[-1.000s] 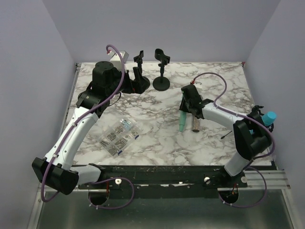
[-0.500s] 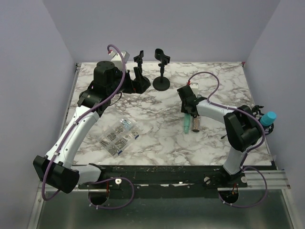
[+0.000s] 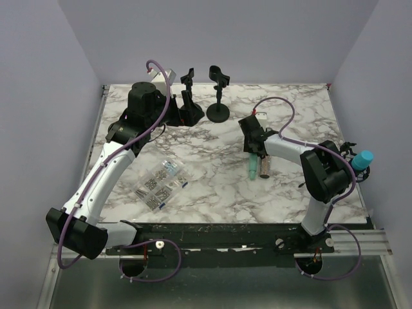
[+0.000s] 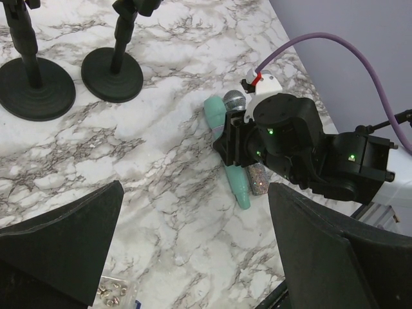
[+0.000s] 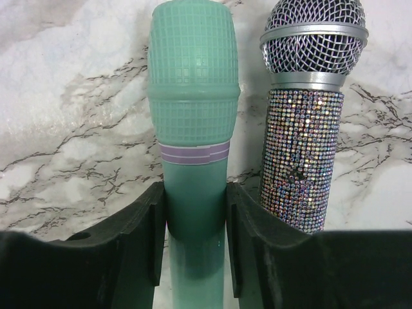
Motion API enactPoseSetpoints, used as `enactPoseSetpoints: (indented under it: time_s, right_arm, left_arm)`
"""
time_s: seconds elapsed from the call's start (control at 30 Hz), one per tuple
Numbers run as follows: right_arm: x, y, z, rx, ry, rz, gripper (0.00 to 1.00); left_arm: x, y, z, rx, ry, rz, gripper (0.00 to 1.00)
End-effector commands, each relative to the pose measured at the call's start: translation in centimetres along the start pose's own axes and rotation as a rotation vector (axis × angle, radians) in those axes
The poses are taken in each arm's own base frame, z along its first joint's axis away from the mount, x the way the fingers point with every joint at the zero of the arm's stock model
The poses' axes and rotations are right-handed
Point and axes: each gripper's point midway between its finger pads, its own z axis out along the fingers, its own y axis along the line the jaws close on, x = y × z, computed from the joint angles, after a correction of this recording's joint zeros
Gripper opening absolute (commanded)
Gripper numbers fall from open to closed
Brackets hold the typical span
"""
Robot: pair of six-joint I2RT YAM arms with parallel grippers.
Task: Remove the microphone from the stand
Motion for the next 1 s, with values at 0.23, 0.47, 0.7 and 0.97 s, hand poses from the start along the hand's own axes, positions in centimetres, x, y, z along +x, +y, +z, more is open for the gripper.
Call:
enactPoseSetpoints:
  time_s: [0.23,0.47,0.7,0.97]
  right_arm:
    - [-2.7,1.4,-1.8,-0.041,-0.04,-0.009,0.55]
    - [-7.3,1.2,-7.5,-0.111,-0.143,0.038,0.58]
    - [-9.2,-2.5,-13.4,-0.125,-0.289,0.074,0.66]
    - [-9.1,-8.1,-20.4,-0.147,-0.487,0.135,0.79]
  left_arm:
    - [-0.1,-0.3,-0.1,0.021,-0.002,-0.006,0.99]
    - [-0.1,-0.4,-0.2,0.027,-0.004,-0.006,0.99]
    - [-0.2,-0.8,-0.4,0.042,-0.01,-0.01,0.98]
    - [-0.3,-1.1,-0.7,0.056,-0.019,-0.012,0.99]
